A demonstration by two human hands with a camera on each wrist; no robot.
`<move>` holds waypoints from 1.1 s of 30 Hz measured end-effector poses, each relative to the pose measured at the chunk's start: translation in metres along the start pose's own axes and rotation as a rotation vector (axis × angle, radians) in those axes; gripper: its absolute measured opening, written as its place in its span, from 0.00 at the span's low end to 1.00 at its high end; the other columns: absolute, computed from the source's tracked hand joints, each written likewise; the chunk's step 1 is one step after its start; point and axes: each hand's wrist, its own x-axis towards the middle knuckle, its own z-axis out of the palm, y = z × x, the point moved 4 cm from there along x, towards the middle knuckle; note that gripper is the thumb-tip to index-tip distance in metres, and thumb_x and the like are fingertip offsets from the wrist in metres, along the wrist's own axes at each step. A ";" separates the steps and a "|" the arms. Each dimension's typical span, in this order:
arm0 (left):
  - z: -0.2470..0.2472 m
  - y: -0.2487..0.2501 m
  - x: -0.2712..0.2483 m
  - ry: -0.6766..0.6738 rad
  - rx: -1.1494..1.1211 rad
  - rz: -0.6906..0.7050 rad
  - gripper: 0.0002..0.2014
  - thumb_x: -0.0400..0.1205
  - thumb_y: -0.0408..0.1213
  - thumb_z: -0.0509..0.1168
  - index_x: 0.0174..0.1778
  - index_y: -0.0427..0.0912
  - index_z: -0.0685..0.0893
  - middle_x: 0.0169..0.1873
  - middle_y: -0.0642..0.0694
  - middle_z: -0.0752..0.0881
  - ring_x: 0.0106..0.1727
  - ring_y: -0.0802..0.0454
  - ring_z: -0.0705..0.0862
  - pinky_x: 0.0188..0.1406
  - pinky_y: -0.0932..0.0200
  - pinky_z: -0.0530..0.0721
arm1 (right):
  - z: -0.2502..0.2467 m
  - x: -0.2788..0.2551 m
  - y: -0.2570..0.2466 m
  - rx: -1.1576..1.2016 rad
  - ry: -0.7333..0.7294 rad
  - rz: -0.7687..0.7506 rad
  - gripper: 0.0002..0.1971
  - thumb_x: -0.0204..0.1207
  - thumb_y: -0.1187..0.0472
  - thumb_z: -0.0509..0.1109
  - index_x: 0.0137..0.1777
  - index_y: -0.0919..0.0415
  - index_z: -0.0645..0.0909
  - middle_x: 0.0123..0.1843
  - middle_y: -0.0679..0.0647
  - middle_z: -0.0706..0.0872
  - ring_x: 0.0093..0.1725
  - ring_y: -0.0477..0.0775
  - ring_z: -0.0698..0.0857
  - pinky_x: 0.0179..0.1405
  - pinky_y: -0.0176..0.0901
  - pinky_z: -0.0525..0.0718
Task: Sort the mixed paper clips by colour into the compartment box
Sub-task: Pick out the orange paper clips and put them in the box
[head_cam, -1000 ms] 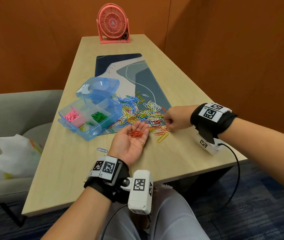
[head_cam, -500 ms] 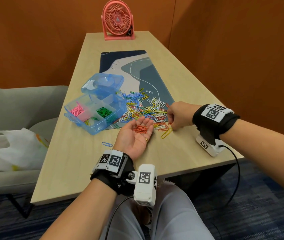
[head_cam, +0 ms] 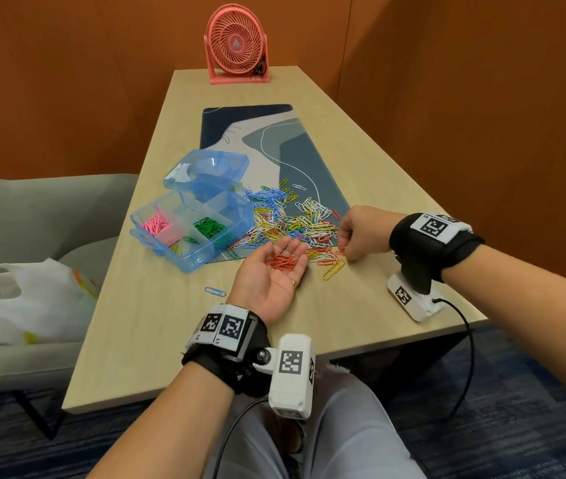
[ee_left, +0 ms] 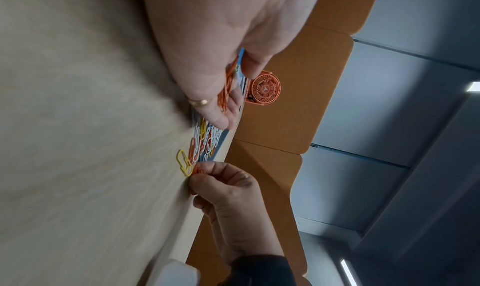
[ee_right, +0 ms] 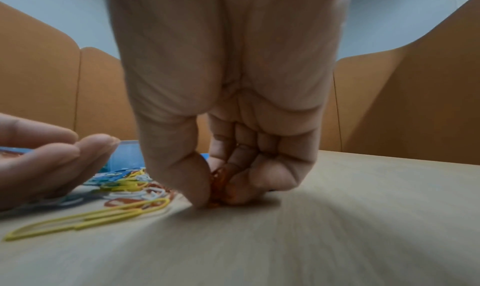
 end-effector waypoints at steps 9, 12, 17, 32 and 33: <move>0.003 0.001 -0.002 -0.006 0.019 -0.016 0.16 0.88 0.38 0.50 0.46 0.33 0.79 0.43 0.39 0.84 0.48 0.44 0.83 0.57 0.51 0.78 | 0.000 0.000 0.008 0.049 -0.119 0.042 0.07 0.70 0.68 0.69 0.45 0.65 0.87 0.33 0.55 0.87 0.31 0.50 0.81 0.42 0.42 0.85; 0.004 0.001 -0.003 -0.014 0.019 -0.021 0.16 0.88 0.38 0.50 0.45 0.33 0.79 0.43 0.39 0.83 0.49 0.45 0.83 0.59 0.51 0.77 | -0.003 -0.003 0.007 0.017 -0.113 0.016 0.05 0.72 0.67 0.69 0.42 0.63 0.86 0.35 0.54 0.87 0.32 0.49 0.81 0.42 0.41 0.84; 0.006 -0.001 -0.005 -0.013 0.060 -0.023 0.16 0.87 0.38 0.50 0.47 0.32 0.80 0.46 0.38 0.84 0.51 0.44 0.83 0.61 0.50 0.78 | -0.024 -0.014 -0.026 0.150 -0.016 -0.152 0.08 0.72 0.67 0.70 0.35 0.55 0.82 0.30 0.49 0.85 0.29 0.45 0.86 0.32 0.33 0.82; 0.005 0.003 -0.011 0.028 0.031 -0.057 0.18 0.88 0.37 0.48 0.45 0.31 0.79 0.46 0.37 0.82 0.50 0.43 0.82 0.61 0.50 0.76 | -0.011 0.013 -0.035 -0.031 0.046 -0.108 0.06 0.74 0.63 0.73 0.36 0.57 0.84 0.29 0.49 0.84 0.22 0.41 0.78 0.28 0.34 0.77; 0.004 0.003 -0.011 0.034 0.027 -0.054 0.18 0.88 0.37 0.48 0.46 0.31 0.80 0.46 0.36 0.82 0.49 0.43 0.82 0.61 0.50 0.76 | -0.008 0.015 -0.032 -0.025 0.034 -0.101 0.08 0.73 0.63 0.73 0.32 0.55 0.82 0.26 0.48 0.82 0.20 0.40 0.78 0.28 0.34 0.78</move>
